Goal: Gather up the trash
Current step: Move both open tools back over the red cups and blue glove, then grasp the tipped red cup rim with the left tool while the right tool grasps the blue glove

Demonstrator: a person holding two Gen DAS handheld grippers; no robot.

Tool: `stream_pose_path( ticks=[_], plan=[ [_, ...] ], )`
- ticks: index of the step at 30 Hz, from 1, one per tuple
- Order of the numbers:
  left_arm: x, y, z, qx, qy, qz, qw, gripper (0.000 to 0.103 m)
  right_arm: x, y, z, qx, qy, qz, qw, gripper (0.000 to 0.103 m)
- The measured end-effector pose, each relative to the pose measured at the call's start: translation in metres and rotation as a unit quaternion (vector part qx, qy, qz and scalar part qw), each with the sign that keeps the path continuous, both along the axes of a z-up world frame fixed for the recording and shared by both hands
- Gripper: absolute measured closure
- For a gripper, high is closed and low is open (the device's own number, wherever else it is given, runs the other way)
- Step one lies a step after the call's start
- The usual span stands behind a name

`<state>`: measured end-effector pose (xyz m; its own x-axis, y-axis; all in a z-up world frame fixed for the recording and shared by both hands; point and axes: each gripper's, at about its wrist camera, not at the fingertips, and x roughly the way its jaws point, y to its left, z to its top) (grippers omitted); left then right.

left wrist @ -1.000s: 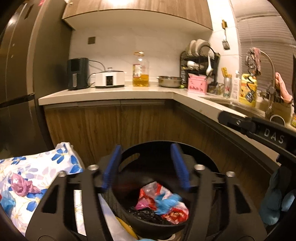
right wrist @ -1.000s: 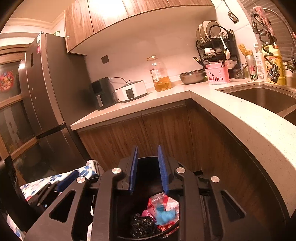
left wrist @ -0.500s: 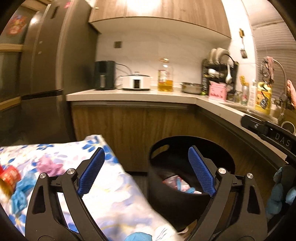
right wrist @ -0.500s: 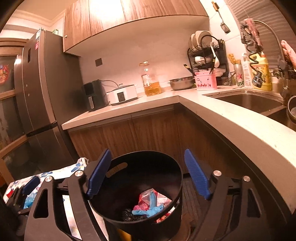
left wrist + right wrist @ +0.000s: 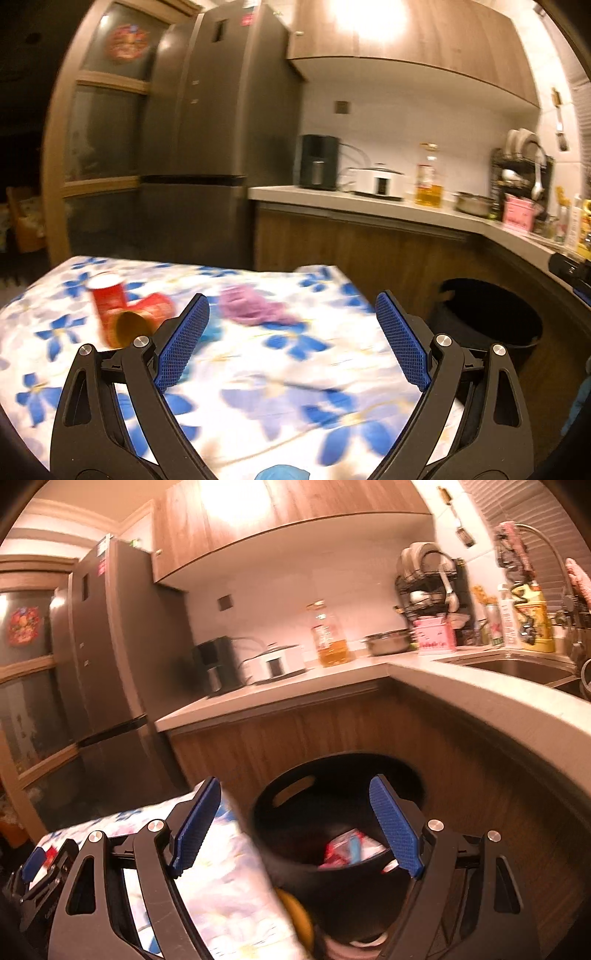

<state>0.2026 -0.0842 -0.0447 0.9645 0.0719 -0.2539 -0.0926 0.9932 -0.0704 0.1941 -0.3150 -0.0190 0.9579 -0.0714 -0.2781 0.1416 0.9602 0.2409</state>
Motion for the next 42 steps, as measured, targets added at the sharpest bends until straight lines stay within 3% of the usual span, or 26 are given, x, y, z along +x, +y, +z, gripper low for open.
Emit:
stream_pose_path(
  ticks=[11,19,29,37,42],
  plan=[
    [-0.013,0.098,-0.025,-0.018,0.031,0.084,0.9958,0.016,0.015,0.111,-0.030,-0.013,0.016,0.091,0.996,0.023],
    [0.021,0.118,-0.038,-0.031,0.068,0.062,0.9953,0.042,0.026,0.157,-0.041,-0.014,0.029,0.125,0.992,0.023],
    [0.064,0.134,-0.054,-0.059,0.120,0.054,0.9895,0.057,0.038,0.180,-0.046,-0.034,0.037,0.141,0.989,0.023],
    [0.070,0.139,-0.061,-0.082,0.134,0.036,0.9870,0.101,0.043,0.198,-0.054,-0.044,0.049,0.156,0.986,0.023],
    [0.055,0.137,-0.058,-0.083,0.120,0.024,0.9890,0.101,0.047,0.210,-0.057,-0.050,0.056,0.165,0.983,0.023]
  ],
)
